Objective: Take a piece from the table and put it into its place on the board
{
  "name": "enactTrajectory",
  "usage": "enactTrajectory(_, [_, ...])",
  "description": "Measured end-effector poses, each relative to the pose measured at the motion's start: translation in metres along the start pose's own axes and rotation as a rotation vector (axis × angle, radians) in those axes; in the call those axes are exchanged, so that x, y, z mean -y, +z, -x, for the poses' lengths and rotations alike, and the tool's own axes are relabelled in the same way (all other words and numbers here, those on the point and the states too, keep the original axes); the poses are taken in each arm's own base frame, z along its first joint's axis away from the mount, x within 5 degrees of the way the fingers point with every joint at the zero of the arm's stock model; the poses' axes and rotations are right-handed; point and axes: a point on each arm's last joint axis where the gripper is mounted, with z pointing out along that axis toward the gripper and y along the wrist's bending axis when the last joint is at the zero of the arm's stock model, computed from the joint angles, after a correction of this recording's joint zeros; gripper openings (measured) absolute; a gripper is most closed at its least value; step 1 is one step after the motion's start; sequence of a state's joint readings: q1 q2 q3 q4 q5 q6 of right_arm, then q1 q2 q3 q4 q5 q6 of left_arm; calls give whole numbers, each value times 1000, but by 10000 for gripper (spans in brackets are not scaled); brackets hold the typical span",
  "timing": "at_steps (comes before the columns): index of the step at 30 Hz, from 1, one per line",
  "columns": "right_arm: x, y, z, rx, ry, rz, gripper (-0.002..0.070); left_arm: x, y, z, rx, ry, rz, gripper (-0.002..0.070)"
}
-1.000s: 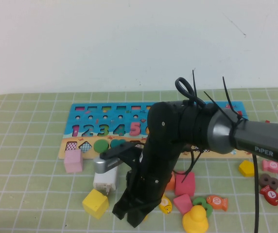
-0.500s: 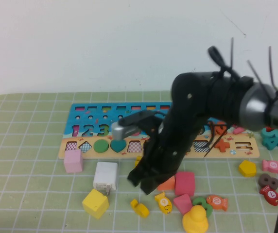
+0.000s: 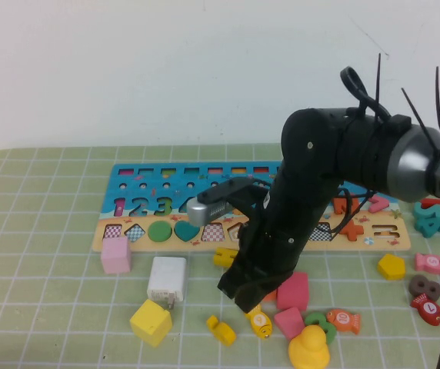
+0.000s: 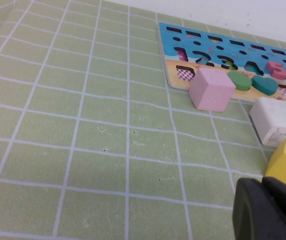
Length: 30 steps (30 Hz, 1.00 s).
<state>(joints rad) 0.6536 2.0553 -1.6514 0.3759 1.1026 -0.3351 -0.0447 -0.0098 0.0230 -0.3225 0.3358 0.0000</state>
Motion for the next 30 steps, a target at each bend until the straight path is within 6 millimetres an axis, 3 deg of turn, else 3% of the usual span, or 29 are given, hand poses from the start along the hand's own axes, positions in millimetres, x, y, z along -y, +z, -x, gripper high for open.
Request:
enactTrajectory(7, [-24, 2, -2, -28, -113, 158, 48, 0, 0, 0, 0, 0, 0, -1])
enactTrajectory(9, [-37, 7, -5, -85, -190, 89, 26, 0, 0, 0, 0, 0, 0, -1])
enactTrajectory(12, [-59, 11, -11, -177, -328, -156, 9, 0, 0, 0, 0, 0, 0, -1])
enactTrajectory(16, [-82, 15, -7, -132, -424, -352, 5, 0, 0, 0, 0, 0, 0, -1])
enactTrajectory(19, [-80, 16, 0, -60, -370, -373, 4, 0, 0, 0, 0, 0, 0, -1])
enactTrajectory(23, [-64, 12, 2, -28, -207, -365, 28, 0, 0, 0, 0, 0, 0, -1])
enactTrajectory(30, [-42, 7, 2, -8, -39, -251, 265, 0, 0, 0, 0, 0, 0, -1])
